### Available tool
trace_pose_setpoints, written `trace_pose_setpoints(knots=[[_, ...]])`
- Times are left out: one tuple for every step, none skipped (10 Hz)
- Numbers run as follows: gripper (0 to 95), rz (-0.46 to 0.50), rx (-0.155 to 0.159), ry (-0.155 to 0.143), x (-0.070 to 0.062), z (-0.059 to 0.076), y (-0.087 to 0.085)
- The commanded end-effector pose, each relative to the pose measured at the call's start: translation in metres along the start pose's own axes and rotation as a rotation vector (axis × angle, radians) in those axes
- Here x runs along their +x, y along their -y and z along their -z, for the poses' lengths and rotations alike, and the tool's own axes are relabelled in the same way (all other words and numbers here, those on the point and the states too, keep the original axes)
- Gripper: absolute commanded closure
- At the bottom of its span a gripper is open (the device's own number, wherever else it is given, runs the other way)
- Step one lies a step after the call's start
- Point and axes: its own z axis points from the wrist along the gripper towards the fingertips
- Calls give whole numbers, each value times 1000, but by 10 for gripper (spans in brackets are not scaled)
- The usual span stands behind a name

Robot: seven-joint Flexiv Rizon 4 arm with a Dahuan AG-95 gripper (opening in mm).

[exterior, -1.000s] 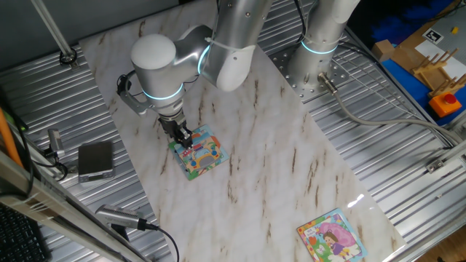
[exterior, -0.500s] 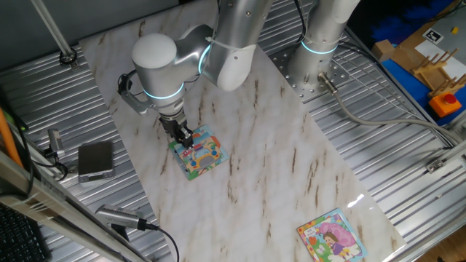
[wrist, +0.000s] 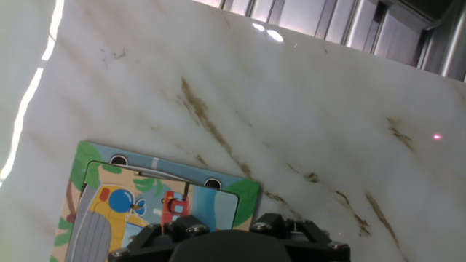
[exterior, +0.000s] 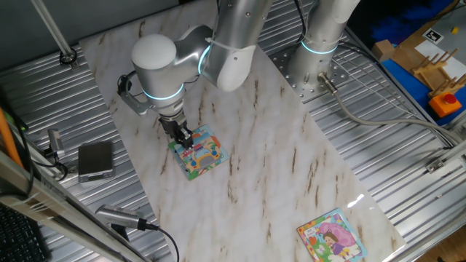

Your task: Assemble one piece of a puzzle

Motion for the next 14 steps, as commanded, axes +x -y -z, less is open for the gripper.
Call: trace_pose_setpoints(knots=[[380, 6, 4, 0, 1, 2, 1], [380, 9, 5, -2, 1, 4, 1], [380, 10, 5, -3, 1, 6, 2], [380, 6, 3, -4, 1, 9, 1], [380, 0, -2, -5, -1, 14, -2], [380, -7, -8, -5, -5, 16, -7], [380, -10, -14, -2, -9, 16, -10], [380, -13, -18, 0, -12, 15, -13], [380, -13, -22, 1, -14, 14, -15], [380, -14, -29, 4, -16, 14, -18], [380, -15, -34, 5, -18, 15, -20], [380, -20, -34, 1, -20, 15, -24], [380, -24, -34, 0, -20, 14, -27], [380, -28, -33, 1, -19, 12, -30]])
